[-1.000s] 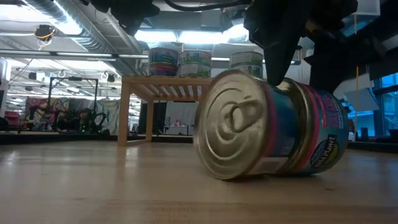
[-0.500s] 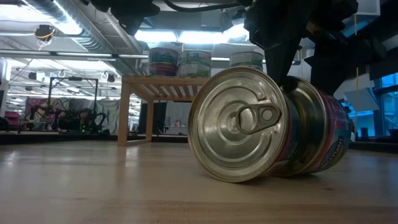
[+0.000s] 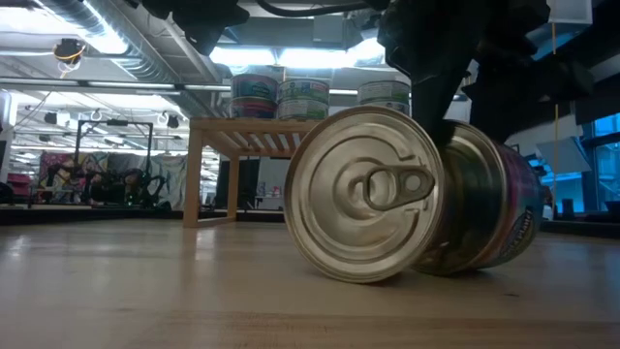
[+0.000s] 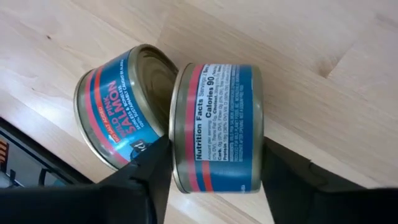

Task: Stack canned seafood by type on shelf
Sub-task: Stack the blue-pink tuna can on top of the other blue-pink tuna can on the shelf

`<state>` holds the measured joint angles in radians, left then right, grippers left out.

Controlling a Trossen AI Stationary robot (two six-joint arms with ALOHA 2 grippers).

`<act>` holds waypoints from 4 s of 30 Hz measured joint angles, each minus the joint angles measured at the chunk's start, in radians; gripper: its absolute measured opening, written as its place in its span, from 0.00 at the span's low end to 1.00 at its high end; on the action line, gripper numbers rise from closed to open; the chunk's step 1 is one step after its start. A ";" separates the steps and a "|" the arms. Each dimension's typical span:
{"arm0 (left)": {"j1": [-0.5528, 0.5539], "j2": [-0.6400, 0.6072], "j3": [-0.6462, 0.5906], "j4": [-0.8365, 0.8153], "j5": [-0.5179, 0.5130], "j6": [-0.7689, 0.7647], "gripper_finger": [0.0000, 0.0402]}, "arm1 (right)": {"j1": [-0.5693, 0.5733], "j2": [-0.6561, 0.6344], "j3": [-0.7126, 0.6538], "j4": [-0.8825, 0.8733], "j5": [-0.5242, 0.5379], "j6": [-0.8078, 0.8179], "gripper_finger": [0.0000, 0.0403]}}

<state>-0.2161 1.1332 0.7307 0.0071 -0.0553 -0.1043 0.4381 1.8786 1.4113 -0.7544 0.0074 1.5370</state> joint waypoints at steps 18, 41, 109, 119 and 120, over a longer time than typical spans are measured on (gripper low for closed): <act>0.000 0.000 0.000 0.000 0.000 0.006 0.27 | -0.034 -0.028 -0.003 -0.053 0.017 -0.062 0.48; 0.002 -0.067 0.001 0.015 -0.017 0.046 0.27 | -0.162 -0.361 -0.002 -0.130 0.086 -0.131 0.49; 0.462 -0.156 0.001 0.310 -0.428 0.395 0.27 | -0.799 -0.144 0.000 0.993 -0.277 -0.428 0.49; 0.468 -0.089 0.001 0.317 -0.428 0.402 0.27 | -0.798 -0.144 0.000 0.973 -0.219 -0.408 0.49; 0.468 -0.090 0.001 0.319 -0.428 0.402 0.27 | -0.798 -0.144 0.000 0.964 -0.213 -0.408 0.49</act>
<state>0.2516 1.0437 0.7319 0.3256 -0.4831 0.2980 -0.3603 1.7348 1.4109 0.2096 -0.2059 1.1290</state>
